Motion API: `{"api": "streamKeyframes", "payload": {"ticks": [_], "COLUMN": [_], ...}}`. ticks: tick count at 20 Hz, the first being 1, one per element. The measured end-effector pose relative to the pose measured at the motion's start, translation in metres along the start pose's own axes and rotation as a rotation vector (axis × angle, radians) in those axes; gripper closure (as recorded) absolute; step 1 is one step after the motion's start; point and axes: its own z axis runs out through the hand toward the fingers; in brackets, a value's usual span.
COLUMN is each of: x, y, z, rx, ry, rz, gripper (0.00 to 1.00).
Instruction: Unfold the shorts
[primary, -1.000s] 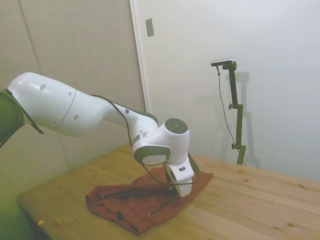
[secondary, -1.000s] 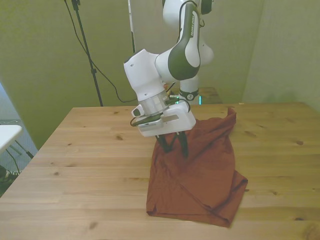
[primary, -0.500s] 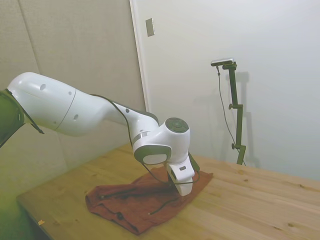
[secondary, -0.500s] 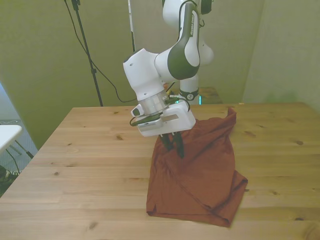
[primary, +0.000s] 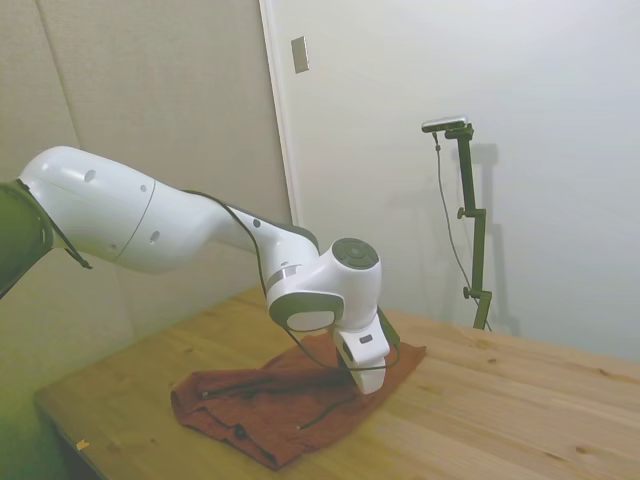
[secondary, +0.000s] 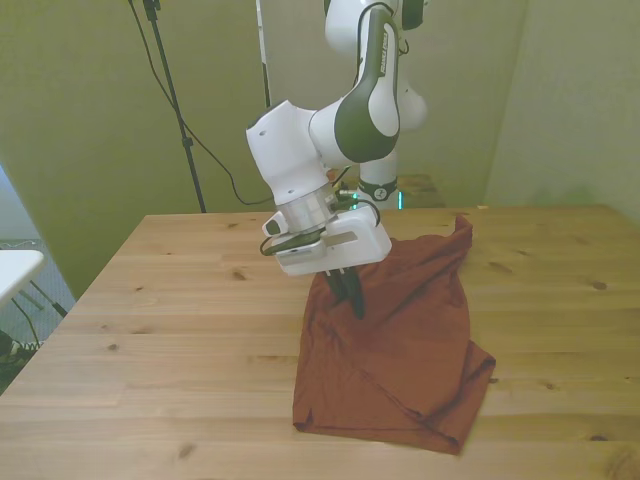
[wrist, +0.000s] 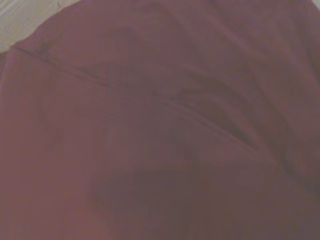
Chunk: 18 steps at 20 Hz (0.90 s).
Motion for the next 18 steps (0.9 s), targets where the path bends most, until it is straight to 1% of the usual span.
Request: {"api": "streamKeyframes", "payload": {"ticks": [3, 6, 11, 18], "x": [-0.022, -0.061, -0.115, -0.149], "y": [-0.027, -0.057, -0.092, -0.142], "z": [-0.002, 0.004, 0.013, 0.023], "rx": [0.020, 0.027, 0.014, 0.021], "ry": [-0.008, -0.022, -0.011, 0.017], "rz": [-0.054, -0.116, -0.193, -0.242], "gripper": [1.00, 1.00, 1.00, 1.00]}}
